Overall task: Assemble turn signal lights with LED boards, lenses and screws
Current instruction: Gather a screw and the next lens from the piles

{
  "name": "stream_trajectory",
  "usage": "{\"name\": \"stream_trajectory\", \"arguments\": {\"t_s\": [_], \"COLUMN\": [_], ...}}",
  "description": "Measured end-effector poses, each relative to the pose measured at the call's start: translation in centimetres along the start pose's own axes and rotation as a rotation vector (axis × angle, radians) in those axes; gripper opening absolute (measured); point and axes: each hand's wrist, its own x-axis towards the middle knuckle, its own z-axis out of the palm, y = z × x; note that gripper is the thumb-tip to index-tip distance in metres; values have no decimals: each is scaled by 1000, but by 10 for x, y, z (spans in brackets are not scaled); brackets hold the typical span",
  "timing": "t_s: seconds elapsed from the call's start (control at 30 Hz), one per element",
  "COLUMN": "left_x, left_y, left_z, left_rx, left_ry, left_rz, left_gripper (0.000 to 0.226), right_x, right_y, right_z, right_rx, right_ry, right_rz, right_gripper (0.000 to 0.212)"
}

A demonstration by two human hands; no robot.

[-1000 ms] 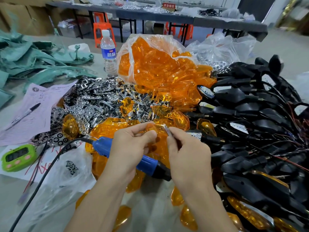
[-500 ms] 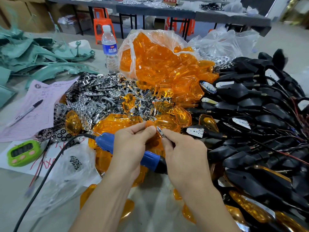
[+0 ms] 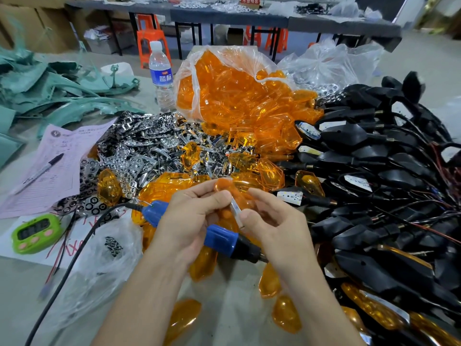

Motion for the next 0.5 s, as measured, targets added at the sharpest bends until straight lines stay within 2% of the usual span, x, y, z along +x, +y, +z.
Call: {"name": "stream_trajectory", "arguments": {"t_s": [0.1, 0.23, 0.33, 0.5], "left_x": [-1, -2, -2, -2], "left_y": [-1, -1, 0, -2], "left_z": [0, 4, 8, 9], "left_rx": [-9, 14, 77, 81], "left_ry": [-34, -20, -6, 36], "left_rz": [8, 53, 93, 73], "left_gripper": [32, 29, 29, 26], "right_x": [-3, -3, -1, 1], "right_y": [-2, -3, 0, 4], "right_z": [2, 1, 5, 8], "right_rx": [206, 215, 305, 304], "right_ry": [-147, -106, -50, -27], "right_rz": [0, -46, 7, 18], "right_gripper": [40, 52, 41, 40]}}
